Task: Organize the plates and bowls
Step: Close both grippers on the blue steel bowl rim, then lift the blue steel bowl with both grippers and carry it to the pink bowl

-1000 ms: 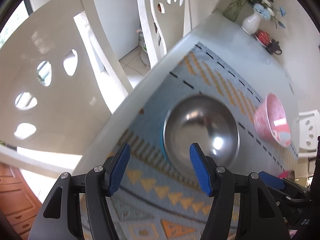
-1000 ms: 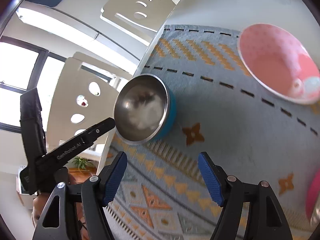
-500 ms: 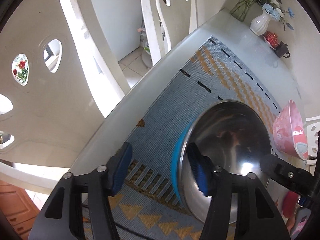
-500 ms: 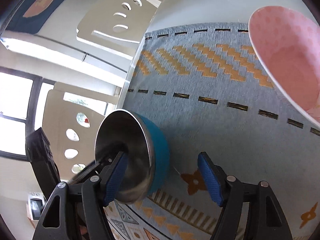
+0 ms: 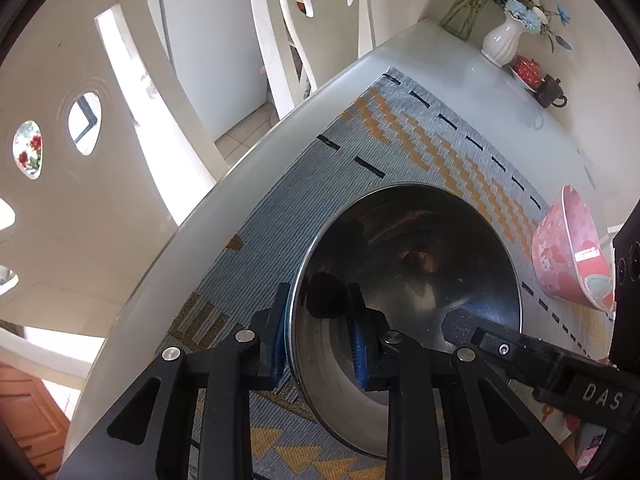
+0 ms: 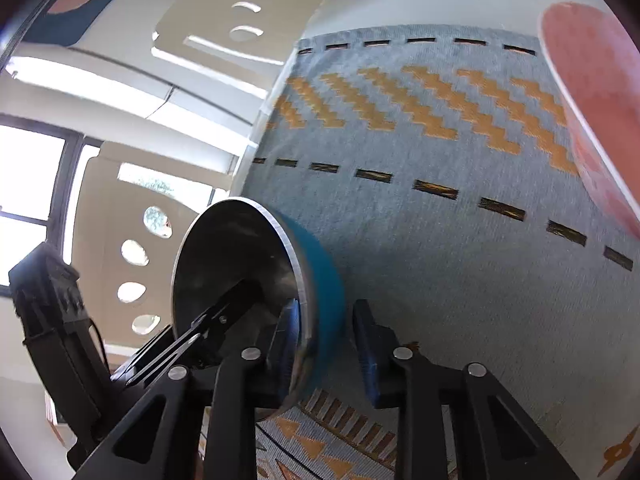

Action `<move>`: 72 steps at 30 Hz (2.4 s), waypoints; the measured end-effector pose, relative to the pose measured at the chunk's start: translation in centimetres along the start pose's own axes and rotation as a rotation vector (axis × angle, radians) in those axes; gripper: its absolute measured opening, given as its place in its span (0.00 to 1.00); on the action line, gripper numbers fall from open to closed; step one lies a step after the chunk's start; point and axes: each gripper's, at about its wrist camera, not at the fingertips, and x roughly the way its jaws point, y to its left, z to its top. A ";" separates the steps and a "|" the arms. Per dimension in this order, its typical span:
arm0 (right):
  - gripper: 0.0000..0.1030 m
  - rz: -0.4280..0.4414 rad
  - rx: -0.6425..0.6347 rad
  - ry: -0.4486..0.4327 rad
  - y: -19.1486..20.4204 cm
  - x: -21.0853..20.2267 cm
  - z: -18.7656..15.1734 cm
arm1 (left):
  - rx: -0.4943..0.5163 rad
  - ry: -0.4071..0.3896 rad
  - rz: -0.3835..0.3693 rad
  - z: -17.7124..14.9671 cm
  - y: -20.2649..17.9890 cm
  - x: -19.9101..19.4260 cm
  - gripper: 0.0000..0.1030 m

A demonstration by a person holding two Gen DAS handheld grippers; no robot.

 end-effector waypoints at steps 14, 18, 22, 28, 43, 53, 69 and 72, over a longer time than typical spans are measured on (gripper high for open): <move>0.25 0.004 -0.040 -0.024 0.0 -1.3 0.2 | 0.010 -0.019 0.007 0.0 -0.7 -1.1 0.22; 0.25 0.008 -0.041 -0.035 0.1 -1.9 0.2 | 0.011 -0.025 0.003 0.1 -1.0 -1.5 0.22; 0.25 0.004 -0.043 -0.047 0.1 -2.9 0.2 | 0.016 -0.028 -0.003 0.3 -1.6 -2.1 0.22; 0.25 0.011 -0.043 -0.101 -0.1 -5.4 0.3 | 0.047 -0.054 -0.018 0.7 -3.2 -3.7 0.22; 0.25 0.017 0.014 -0.234 -2.7 -12.6 0.7 | 0.141 -0.094 -0.084 1.4 -9.9 -6.3 0.23; 0.25 0.002 0.026 -0.303 -4.9 -16.2 1.2 | 0.216 -0.118 -0.106 2.2 -14.6 -6.6 0.23; 0.25 -0.071 0.105 -0.349 -10.4 -18.9 2.2 | 0.288 -0.077 -0.179 3.0 -21.1 -3.5 0.24; 0.25 -0.088 0.128 -0.341 -11.8 -18.8 2.4 | 0.309 -0.064 -0.177 2.9 -22.1 -2.6 0.24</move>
